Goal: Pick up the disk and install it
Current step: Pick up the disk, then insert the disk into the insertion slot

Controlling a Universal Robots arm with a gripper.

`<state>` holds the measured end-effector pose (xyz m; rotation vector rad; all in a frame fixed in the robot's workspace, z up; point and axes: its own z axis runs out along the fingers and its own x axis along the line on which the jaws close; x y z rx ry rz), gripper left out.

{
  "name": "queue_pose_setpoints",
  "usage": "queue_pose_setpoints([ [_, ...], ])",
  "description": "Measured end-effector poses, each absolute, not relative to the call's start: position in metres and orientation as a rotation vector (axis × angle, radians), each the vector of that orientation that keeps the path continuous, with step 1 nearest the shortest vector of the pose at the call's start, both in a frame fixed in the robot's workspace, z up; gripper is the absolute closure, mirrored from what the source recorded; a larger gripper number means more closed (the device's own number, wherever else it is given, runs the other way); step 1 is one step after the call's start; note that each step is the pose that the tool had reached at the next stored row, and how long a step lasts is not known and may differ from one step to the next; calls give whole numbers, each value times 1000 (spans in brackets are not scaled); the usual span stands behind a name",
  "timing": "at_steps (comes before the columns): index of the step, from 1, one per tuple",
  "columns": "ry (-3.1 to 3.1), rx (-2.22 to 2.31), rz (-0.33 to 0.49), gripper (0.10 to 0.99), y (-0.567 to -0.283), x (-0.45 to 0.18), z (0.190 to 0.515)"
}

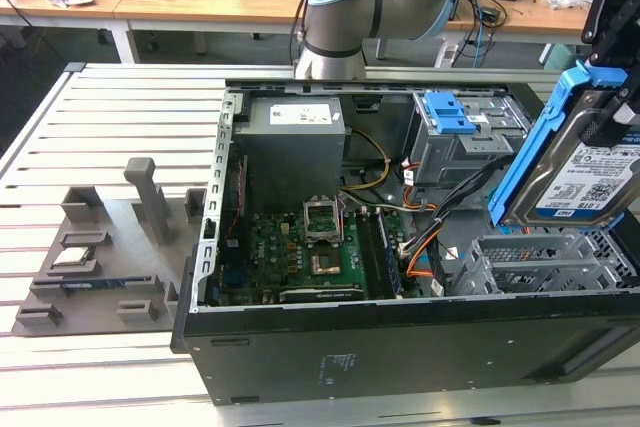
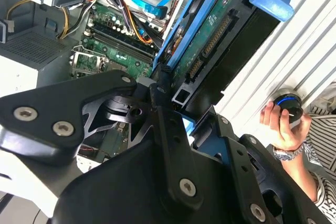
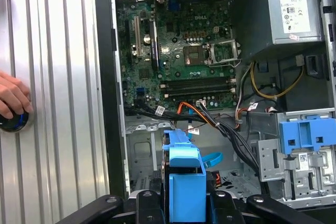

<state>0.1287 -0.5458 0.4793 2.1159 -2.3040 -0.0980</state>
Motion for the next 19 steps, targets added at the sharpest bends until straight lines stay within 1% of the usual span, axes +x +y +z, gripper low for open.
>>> queue_pose_setpoints([
  [19,-2262,2156,-92,718,-546,129,476],
])
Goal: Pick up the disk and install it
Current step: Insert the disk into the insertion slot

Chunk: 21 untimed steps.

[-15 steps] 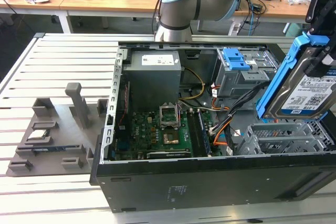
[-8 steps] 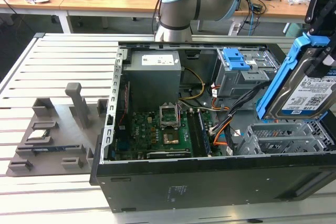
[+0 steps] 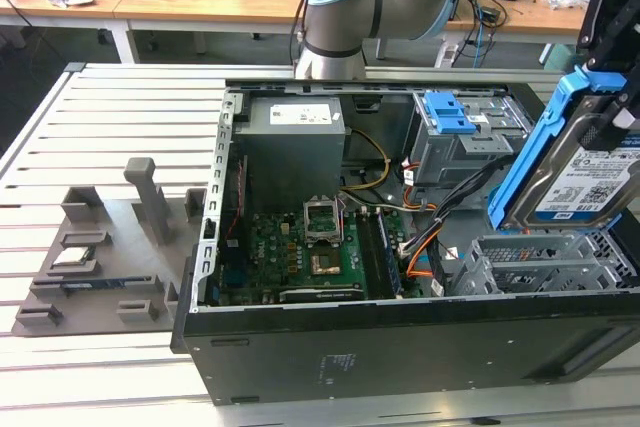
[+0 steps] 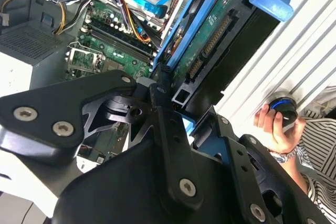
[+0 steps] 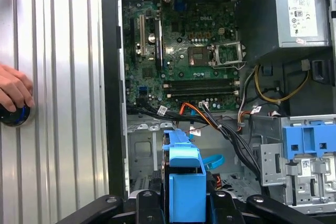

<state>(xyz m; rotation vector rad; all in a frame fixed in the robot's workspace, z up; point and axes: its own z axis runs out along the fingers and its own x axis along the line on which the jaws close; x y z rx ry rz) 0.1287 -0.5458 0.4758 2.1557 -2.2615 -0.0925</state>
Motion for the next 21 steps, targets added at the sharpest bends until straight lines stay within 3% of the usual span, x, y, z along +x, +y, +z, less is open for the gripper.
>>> queue_pose_setpoints([
  [21,-2256,2152,-81,718,-546,130,452],
])
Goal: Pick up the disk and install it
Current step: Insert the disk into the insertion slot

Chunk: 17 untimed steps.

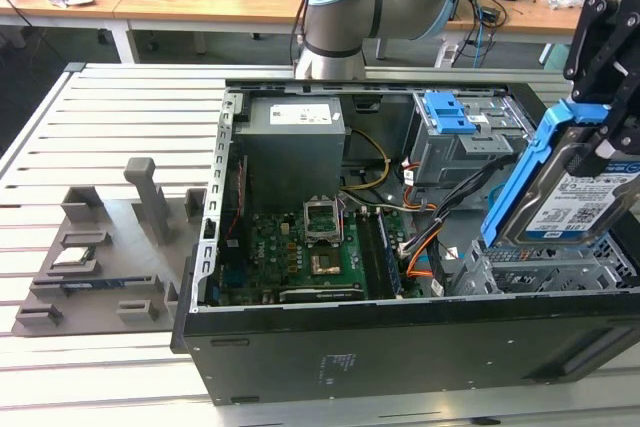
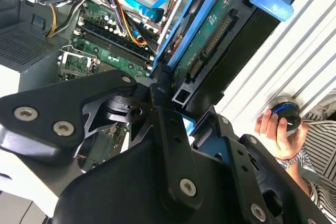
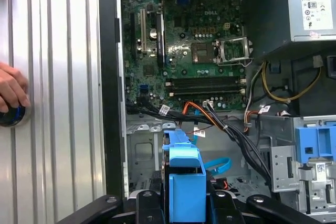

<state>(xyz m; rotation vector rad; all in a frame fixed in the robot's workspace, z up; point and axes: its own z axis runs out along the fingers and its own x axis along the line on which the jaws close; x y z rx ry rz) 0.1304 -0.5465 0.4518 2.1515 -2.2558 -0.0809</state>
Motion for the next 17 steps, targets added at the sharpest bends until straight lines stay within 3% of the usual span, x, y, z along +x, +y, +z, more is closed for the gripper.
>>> queue_pose_setpoints([
  [11,-2249,2150,-72,718,-547,131,438],
  [17,-2249,2150,-72,718,-547,131,415],
])
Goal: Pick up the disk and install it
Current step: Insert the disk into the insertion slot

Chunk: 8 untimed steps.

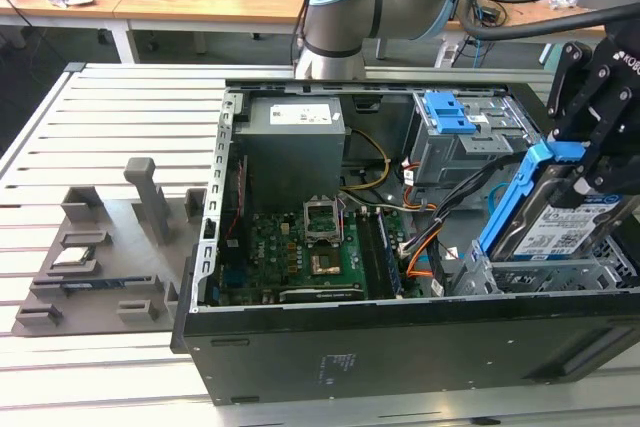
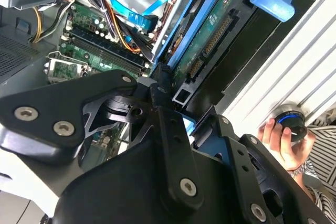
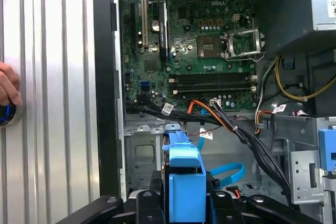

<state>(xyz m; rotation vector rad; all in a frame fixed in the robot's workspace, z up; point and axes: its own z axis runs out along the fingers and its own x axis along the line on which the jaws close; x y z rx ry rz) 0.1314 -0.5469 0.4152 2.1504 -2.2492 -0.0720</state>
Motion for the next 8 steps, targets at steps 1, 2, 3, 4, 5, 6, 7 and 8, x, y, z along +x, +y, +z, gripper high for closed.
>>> queue_pose_setpoints([
  [1,-2249,2150,-72,718,-547,131,413],
  [2,-2249,2150,-72,718,-547,131,412],
  [3,-2249,2150,-72,718,-547,131,410],
  [4,-2249,2150,-72,718,-547,131,407],
  [5,-2249,2150,-72,718,-547,131,405],
  [6,-2249,2150,-72,718,-547,131,403],
  [7,-2249,2150,-72,718,-547,131,401],
  [8,-2249,2150,-72,718,-547,131,399],
])
